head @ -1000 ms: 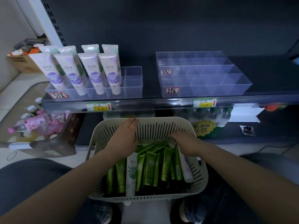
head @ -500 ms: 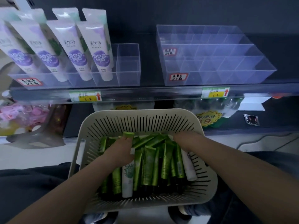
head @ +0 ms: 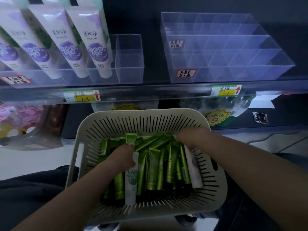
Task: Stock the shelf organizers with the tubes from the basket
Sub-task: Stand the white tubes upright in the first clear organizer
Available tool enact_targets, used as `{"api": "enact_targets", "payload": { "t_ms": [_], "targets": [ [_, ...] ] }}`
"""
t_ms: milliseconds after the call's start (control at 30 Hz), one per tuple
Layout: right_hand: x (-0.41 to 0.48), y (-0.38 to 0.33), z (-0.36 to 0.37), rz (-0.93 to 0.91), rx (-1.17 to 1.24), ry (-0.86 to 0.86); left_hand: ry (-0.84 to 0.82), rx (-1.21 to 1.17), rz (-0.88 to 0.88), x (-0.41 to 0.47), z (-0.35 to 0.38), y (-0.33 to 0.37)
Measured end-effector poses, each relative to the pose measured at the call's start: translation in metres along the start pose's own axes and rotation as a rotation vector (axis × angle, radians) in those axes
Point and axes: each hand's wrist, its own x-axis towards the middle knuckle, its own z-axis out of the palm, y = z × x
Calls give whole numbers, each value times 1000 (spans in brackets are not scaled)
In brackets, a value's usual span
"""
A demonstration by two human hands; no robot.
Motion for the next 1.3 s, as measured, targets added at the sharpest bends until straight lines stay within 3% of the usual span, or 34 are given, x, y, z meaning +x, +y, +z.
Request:
{"api": "enact_targets", "payload": {
  "t_ms": [167, 533, 800, 1300],
  "targets": [
    [-21, 2, -10, -95, -179, -28, 6, -72, 0, -6, -3, -1],
    [-53, -5, -11, -318, 141, 72, 64, -241, 5, -42, -22, 1],
    [-83, -9, -15, -326, 296, 271, 164, -247, 88, -73, -38, 15],
    [-124, -25, -80, -346, 727, 771, 607, -306, 196, -108, -154, 27]
  ]
}}
